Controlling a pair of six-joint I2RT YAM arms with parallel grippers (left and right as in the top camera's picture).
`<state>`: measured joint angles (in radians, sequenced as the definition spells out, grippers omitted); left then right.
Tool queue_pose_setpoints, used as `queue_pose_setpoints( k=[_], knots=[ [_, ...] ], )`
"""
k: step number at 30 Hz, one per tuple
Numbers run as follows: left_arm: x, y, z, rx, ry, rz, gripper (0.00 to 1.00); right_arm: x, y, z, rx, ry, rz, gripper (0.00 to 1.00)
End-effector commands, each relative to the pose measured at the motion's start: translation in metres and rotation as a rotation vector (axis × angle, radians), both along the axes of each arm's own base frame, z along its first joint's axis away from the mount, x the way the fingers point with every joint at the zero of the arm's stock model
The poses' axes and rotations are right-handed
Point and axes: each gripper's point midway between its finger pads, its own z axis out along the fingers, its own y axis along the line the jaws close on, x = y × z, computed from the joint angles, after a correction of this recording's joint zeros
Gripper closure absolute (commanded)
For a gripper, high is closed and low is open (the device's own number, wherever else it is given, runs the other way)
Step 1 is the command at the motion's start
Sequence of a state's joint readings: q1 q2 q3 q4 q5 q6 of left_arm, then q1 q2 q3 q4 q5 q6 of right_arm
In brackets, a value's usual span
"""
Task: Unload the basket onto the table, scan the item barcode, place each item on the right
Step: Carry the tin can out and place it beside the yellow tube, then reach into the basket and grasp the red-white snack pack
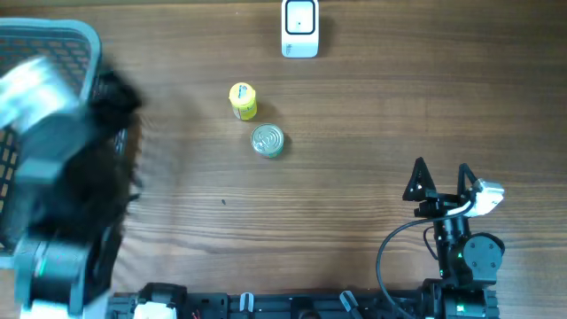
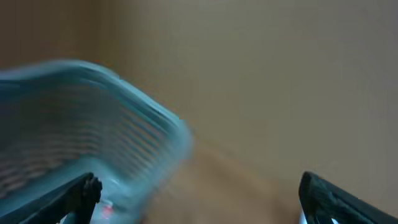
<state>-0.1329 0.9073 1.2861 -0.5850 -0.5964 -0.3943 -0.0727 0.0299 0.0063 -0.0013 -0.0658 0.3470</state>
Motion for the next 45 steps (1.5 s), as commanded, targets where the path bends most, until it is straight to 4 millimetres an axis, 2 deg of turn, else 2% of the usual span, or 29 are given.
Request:
queue_pose_setpoints(
  k=[1, 2, 3, 4, 5, 6, 7, 9, 10, 11, 12, 13, 17, 21, 25, 30, 43, 44, 45],
  knots=[
    [-0.059, 0.095, 0.014, -0.086, -0.128, 0.408, 0.0, 0.0, -0.001, 0.0, -0.005, -0.002, -0.009, 0.0],
    [-0.066, 0.117, 0.007, -0.09, -0.105, 0.492, 0.0, 0.0, -0.001, 0.0, -0.005, -0.003, -0.009, 0.0],
    [-0.066, 0.144, -0.015, -0.163, -0.068, 0.559, 0.0, 0.0, -0.001, 0.0, -0.005, -0.002, -0.009, 0.0],
    [-0.053, 0.165, -0.046, -0.282, -0.019, 0.559, 0.0, 0.0, -0.001, 0.0, -0.005, -0.002, -0.009, 0.0],
    [-0.041, 0.178, -0.07, -0.359, 0.032, 0.539, 0.0, 0.0, -0.001, 0.0, -0.005, -0.002, -0.009, 0.0],
    [-0.026, 0.197, -0.113, -0.469, 0.129, 0.534, 0.0, 0.0, -0.001, 0.0, -0.005, -0.002, -0.009, 0.0],
    [-0.023, 0.206, -0.141, -0.543, 0.186, 0.554, 0.0, 0.0, -0.001, 0.0, -0.004, -0.002, -0.009, 0.0],
    [-0.016, 0.217, -0.204, -0.688, 0.333, 0.56, 0.0, 0.0, -0.001, 0.0, -0.005, -0.002, -0.009, 0.0],
    [-0.014, 0.218, -0.227, -0.742, 0.392, 0.559, 0.0, 0.0, -0.001, 0.0, -0.005, -0.002, -0.009, 0.0],
    [-0.014, 0.217, -0.25, -0.789, 0.455, 0.561, 0.0, 0.0, -0.001, 0.0, -0.005, -0.002, -0.009, 0.0],
    [-0.016, 0.209, -0.281, -0.854, 0.556, 0.566, 0.0, 0.0, -0.001, 0.0, -0.005, -0.002, -0.009, 0.0],
    [-0.022, 0.201, -0.299, -0.898, 0.628, 0.569, 0.0, 0.0, -0.001, 0.0, -0.005, -0.002, -0.009, 0.0],
    [-0.036, 0.185, -0.311, -0.902, 0.761, 0.527, 0.0, 0.0, -0.001, 0.0, -0.005, -0.003, -0.009, 0.0],
    [-0.041, 0.173, -0.317, -0.874, 0.847, 0.474, 0.0, 0.0, -0.001, 0.0, -0.005, -0.002, -0.009, 0.0],
    [-0.052, 0.171, -0.331, -0.777, 0.932, 0.53, 0.0, 0.0, -0.001, 0.0, -0.005, -0.003, -0.009, 0.0],
    [-0.053, 0.164, -0.368, -0.743, 0.932, 0.524, 0.0, 0.0, -0.001, 0.0, -0.005, -0.002, -0.009, 0.0],
    [-0.056, 0.162, -0.4, -0.723, 0.886, 0.521, 0.0, 0.0, -0.001, 0.0, -0.005, -0.002, -0.009, 0.0],
    [-0.055, 0.162, -0.401, -0.721, 0.883, 0.521, 0.04, 0.0, -0.001, 0.0, -0.005, -0.002, -0.009, 0.0],
    [-0.055, 0.162, -0.401, -0.722, 0.883, 0.521, 0.13, 0.0, -0.001, 0.0, -0.005, -0.002, -0.009, 0.0]
  ],
)
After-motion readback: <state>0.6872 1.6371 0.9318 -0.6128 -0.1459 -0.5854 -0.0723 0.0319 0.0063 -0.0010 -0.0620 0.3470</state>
